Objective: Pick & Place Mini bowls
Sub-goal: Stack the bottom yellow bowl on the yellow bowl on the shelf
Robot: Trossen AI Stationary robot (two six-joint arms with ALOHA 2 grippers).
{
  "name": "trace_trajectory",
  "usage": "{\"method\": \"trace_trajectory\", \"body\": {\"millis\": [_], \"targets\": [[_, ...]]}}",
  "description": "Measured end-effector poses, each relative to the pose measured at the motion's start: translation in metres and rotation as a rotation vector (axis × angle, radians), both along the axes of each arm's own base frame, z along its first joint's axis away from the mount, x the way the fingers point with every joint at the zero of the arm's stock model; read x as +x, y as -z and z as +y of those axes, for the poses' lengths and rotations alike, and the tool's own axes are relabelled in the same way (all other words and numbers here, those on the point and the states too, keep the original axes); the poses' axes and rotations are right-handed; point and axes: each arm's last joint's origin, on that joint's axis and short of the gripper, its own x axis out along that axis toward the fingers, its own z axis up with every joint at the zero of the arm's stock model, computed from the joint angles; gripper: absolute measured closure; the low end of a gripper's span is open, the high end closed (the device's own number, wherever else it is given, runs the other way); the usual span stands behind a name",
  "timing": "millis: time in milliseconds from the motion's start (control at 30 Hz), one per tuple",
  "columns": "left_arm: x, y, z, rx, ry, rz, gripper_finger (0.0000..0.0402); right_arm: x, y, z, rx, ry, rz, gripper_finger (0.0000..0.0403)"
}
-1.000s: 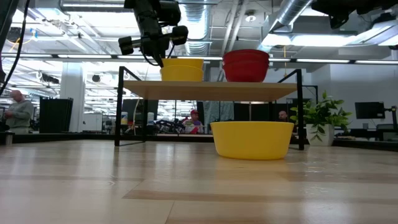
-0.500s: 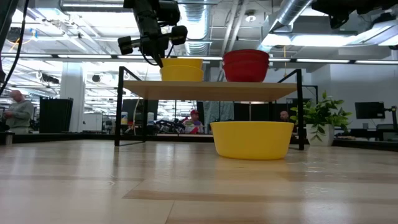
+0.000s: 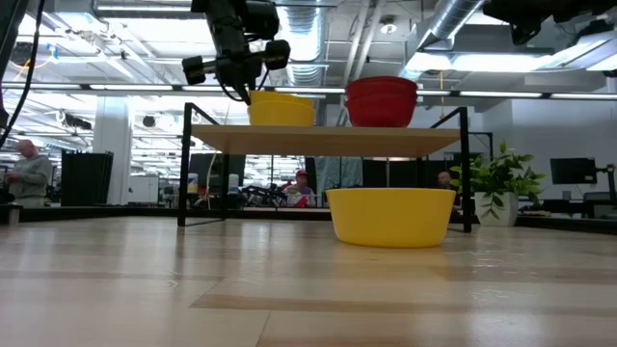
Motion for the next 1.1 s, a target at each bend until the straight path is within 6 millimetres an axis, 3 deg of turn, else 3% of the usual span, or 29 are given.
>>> {"method": "trace_trajectory", "body": {"millis": [233, 433, 633, 833, 967, 1100], "targets": [[0.0, 0.0, 0.0, -0.002, 0.002, -0.003, 0.0332, 0.0, 0.0, 0.0, 0.016, 0.003, -0.001, 0.0315], [-0.003, -0.007, -0.004, 0.009, 0.012, -0.028, 0.0321, 0.0, 0.0, 0.0, 0.016, 0.003, 0.0, 0.0315], [-0.019, -0.03, -0.013, 0.063, 0.008, -0.095, 0.032, 0.0, 0.0, 0.0, 0.017, 0.003, 0.0, 0.0315], [-0.036, -0.056, -0.023, 0.229, -0.036, -0.153, 0.032, 0.0, 0.0, 0.0, 0.017, 0.003, 0.0, 0.0315], [-0.03, -0.061, -0.019, 0.317, 0.012, -0.216, 0.0327, 0.0, 0.0, 0.0, 0.033, 0.007, -0.001, 0.0315], [-0.018, -0.052, -0.013, 0.333, 0.059, -0.202, 0.0342, 0.0, 0.0, 0.0, 0.058, 0.011, 0.002, 0.0315]]}}
